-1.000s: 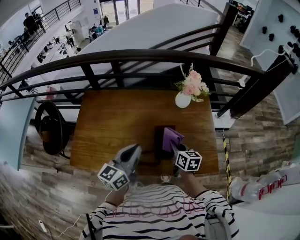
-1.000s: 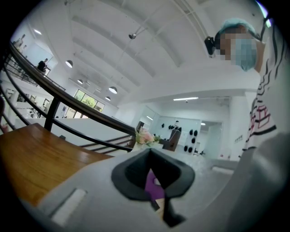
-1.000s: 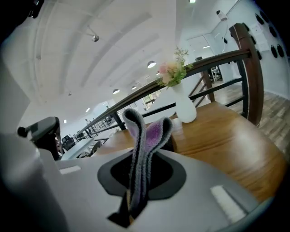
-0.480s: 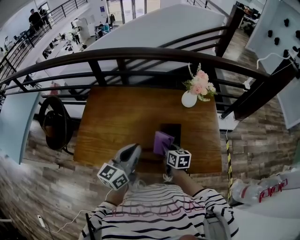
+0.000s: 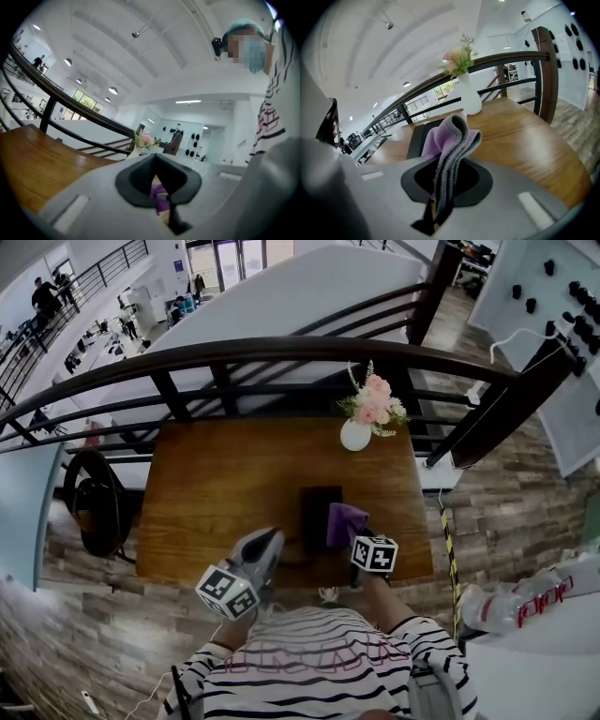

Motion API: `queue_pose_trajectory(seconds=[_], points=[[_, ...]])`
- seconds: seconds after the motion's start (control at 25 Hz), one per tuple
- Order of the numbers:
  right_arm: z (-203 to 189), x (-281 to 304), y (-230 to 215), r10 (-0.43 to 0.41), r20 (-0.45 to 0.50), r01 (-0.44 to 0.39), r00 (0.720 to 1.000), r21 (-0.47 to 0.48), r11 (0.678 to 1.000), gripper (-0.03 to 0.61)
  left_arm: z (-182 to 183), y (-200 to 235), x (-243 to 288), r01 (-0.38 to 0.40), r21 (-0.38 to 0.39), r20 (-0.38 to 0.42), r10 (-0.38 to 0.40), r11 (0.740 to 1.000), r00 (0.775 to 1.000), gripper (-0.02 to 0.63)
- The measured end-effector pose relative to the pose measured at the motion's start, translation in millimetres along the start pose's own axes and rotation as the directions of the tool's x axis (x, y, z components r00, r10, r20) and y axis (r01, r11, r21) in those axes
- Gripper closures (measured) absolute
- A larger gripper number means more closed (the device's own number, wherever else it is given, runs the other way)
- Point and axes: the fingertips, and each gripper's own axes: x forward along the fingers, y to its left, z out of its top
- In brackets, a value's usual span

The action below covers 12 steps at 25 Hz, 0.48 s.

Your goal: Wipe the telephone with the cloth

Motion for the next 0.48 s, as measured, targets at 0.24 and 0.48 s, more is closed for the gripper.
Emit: queue_pose_trajectory(seconds=[0.24, 0.48], points=[[3.5, -14.5, -28.5, -0.056, 0.015, 0.056, 0.998, 0.021, 0.998, 0.541, -7.1, -7.1, 14.7, 0.039, -0.003, -0.01, -0.039, 0.999, 0.999, 0.612], [14.2, -24.8, -8.0, -0.011, 0.065, 0.008, 0.998, 0.044, 0.999, 0.541, -6.1, -0.7, 7.0, 0.026, -0.005, -0.01, -0.026, 1.0, 1.0, 0.613]])
